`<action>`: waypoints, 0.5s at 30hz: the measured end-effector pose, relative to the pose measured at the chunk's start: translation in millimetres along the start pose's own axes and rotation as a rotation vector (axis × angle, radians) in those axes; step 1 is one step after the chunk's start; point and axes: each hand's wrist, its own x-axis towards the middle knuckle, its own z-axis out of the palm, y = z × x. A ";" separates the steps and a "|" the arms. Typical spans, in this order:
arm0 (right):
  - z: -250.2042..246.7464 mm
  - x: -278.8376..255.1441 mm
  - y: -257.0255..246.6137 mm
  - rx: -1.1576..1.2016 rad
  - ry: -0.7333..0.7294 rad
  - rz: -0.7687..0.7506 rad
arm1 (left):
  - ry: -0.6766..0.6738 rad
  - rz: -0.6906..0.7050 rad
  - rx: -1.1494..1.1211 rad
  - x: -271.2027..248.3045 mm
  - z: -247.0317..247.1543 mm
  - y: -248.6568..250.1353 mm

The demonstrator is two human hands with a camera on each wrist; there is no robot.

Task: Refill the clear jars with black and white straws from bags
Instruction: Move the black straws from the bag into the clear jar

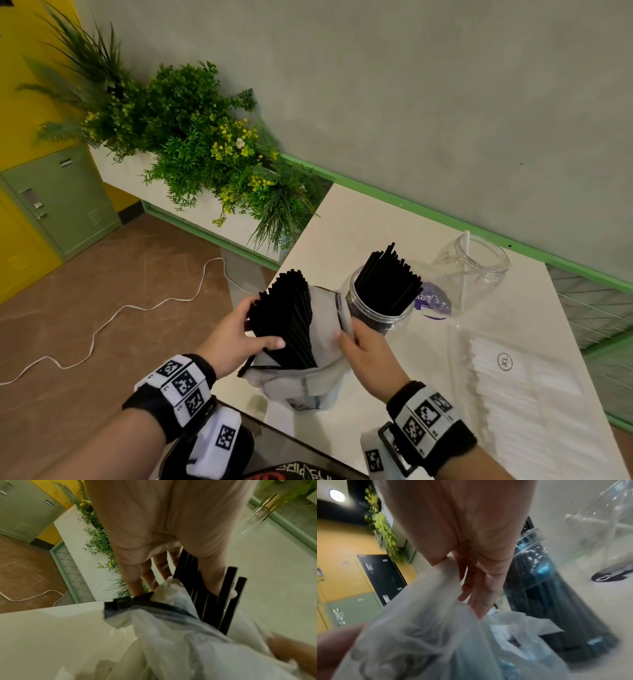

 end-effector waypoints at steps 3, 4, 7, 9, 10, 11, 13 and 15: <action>-0.7 -8.5 23.6 -0.167 0.010 0.003 | -0.035 -0.014 0.001 -2.1 0.4 -4.6; -2.1 -11.1 28.6 -0.201 0.020 -0.010 | -0.044 -0.012 -0.003 -3.0 0.8 -4.5; -5.6 -18.8 31.4 -0.322 0.164 -0.164 | -0.063 -0.009 -0.001 -4.2 2.0 -1.5; -7.4 -20.1 28.5 -0.514 0.214 -0.368 | -0.075 -0.024 -0.026 -4.3 3.5 0.7; -7.5 -21.3 25.4 -0.645 0.165 -0.457 | -0.083 -0.043 -0.057 -5.2 4.7 3.7; -7.2 -21.4 23.7 -0.767 0.097 -0.513 | -0.095 -0.074 -0.097 -6.1 5.7 6.4; -6.1 -20.3 22.9 -0.903 -0.023 -0.542 | -0.134 -0.151 -0.182 -10.1 8.1 15.6; -3.4 -18.7 25.6 -0.933 -0.090 -0.517 | -0.196 -0.192 -0.211 -14.2 8.1 24.0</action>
